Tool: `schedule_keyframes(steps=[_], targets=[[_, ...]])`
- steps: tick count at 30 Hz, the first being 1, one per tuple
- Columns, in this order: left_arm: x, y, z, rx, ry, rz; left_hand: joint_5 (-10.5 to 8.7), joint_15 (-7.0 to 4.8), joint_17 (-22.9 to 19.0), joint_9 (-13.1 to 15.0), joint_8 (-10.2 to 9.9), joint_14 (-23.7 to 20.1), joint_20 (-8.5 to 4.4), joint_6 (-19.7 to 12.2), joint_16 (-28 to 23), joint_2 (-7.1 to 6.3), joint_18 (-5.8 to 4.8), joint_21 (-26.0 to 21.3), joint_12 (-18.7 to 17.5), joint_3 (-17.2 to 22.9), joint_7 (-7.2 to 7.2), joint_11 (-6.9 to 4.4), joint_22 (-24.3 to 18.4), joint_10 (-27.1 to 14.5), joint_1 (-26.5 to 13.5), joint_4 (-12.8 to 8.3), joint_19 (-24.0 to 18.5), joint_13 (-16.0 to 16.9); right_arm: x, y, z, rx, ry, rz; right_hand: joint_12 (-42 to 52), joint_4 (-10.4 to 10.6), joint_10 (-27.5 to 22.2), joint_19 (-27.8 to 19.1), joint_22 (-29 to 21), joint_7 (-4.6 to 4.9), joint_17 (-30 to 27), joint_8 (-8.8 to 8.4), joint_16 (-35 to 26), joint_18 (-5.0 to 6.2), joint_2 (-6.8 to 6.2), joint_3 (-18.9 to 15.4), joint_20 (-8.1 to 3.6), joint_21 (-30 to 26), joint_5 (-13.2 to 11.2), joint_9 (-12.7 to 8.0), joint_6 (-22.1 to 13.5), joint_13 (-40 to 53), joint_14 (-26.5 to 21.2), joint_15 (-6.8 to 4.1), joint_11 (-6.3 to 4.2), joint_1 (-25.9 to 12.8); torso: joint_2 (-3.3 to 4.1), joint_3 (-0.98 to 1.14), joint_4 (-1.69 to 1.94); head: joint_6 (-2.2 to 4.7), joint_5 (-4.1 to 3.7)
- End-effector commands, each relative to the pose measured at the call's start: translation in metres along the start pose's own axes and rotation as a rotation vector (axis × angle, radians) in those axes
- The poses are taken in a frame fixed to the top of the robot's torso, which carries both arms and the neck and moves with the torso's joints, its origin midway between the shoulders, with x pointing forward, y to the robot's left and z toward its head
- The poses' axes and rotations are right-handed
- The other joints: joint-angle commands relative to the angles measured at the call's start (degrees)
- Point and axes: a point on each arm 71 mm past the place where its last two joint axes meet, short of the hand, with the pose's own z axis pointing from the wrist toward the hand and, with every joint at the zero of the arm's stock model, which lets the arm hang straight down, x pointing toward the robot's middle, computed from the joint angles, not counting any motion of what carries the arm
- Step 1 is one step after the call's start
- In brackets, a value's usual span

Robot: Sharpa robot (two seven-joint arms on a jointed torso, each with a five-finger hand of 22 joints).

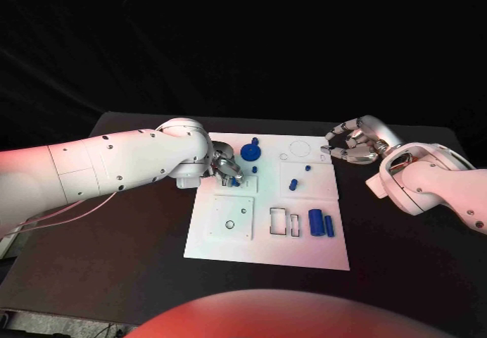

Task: Assemble the parts on the task board

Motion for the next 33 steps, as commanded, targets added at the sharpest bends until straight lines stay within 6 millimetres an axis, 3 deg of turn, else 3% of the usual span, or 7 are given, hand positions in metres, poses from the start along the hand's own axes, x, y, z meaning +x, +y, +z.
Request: schedule_keyframes(steps=[1, 33], targets=[[0.0079, -0.0004, 0.0020, 0.000, 0.052, 0.014, -0.40, -0.40, 15.1, -0.3, 0.3, 6.1, -0.42, 0.2, 0.2, 0.17, -0.33, 0.3, 0.4, -0.1, -0.23, -0.06, 14.0, 0.3, -1.0, 0.6, 4.7, 0.1, 0.0016, 0.0010, -0.0003, -0.011, 0.016, -0.004, -0.3, -0.1, -0.2, 3.6, 12.9, -0.40, 15.1, 0.18, 0.2, 0.34, -0.32, 0.3, -0.48, -0.4, 0.0, 0.1, 0.0, 8.3, 6.0, -0.37, -0.18, -0.4, -0.01, 0.01, 0.01, 0.00, -0.07], [0.0080, 0.0006, 0.0030, -0.003, 0.068, 0.014, -2.42, -0.24, 15.1, -1.8, 1.0, 6.1, -0.26, 0.8, 0.2, 0.55, -0.46, 0.7, 0.8, -0.5, -0.30, -0.11, 14.3, 0.6, -4.0, 2.4, 5.1, 0.4, 0.0016, 0.0008, -0.0003, -0.012, 0.019, -0.005, -0.2, -0.1, -0.1, 3.6, 12.9, -0.40, 15.1, 0.26, 0.2, 0.33, -0.34, 0.3, -0.49, -0.4, -0.1, 0.1, 0.0, 8.3, 6.0, -0.38, -0.19, -0.5, -0.02, -0.01, 0.01, 0.00, -0.15]])
